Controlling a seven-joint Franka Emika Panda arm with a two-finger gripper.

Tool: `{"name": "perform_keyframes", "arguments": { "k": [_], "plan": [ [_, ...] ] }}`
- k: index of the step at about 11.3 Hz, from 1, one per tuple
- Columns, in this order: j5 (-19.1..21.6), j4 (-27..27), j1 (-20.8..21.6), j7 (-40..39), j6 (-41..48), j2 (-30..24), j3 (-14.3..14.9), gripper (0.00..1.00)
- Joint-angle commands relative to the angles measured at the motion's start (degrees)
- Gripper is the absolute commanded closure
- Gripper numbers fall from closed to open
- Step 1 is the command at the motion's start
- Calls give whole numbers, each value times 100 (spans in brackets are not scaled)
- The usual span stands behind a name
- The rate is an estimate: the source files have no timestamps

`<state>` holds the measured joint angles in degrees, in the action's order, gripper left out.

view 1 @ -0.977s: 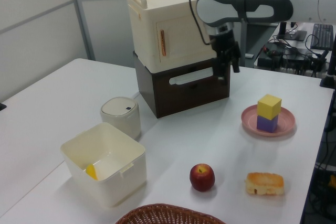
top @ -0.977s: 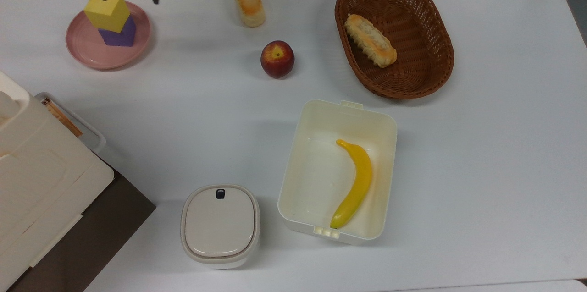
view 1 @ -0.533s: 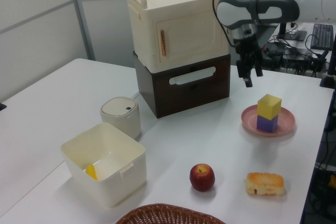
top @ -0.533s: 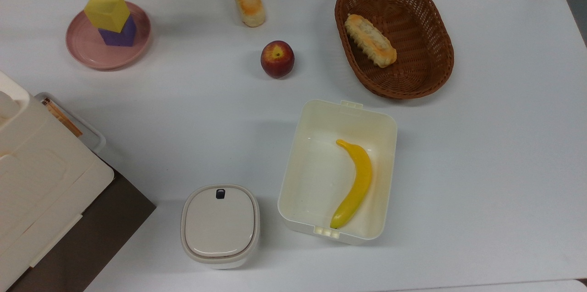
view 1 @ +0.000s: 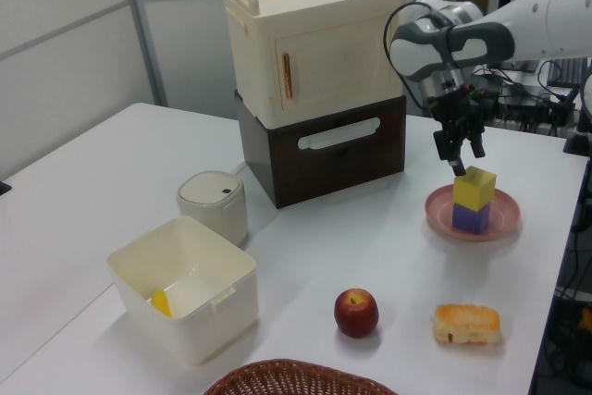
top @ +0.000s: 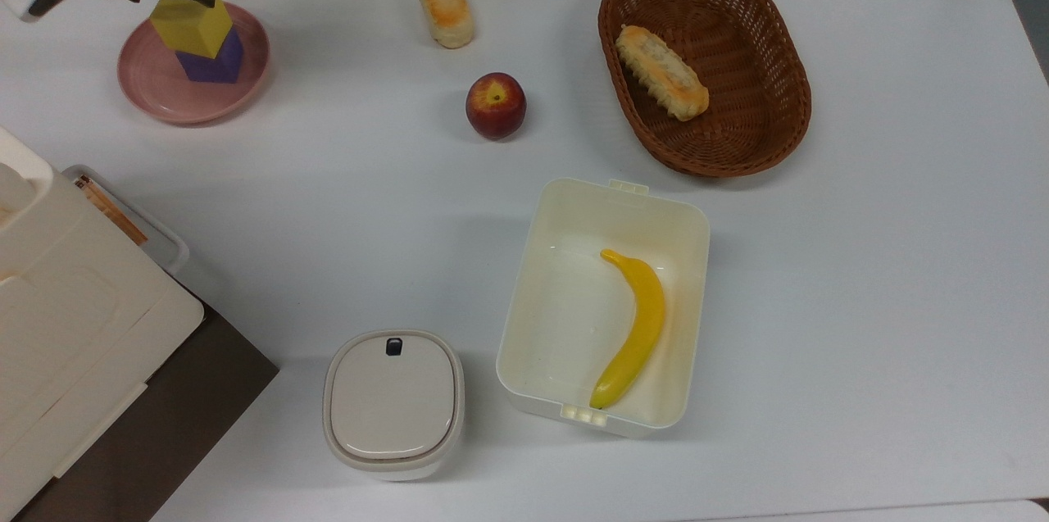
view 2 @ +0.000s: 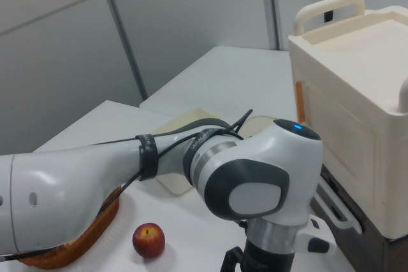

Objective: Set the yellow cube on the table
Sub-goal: 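Lower the gripper and close it on the yellow cube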

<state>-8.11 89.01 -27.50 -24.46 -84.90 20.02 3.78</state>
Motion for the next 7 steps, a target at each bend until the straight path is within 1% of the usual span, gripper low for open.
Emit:
{"name": "perform_keyframes", "arguments": {
  "k": [1, 7],
  "plan": [
    [-103, 64, 70, -41, 62, 29, 62, 0],
    [-120, 82, 79, 3, 26, 160, 53, 0]
  ]
}}
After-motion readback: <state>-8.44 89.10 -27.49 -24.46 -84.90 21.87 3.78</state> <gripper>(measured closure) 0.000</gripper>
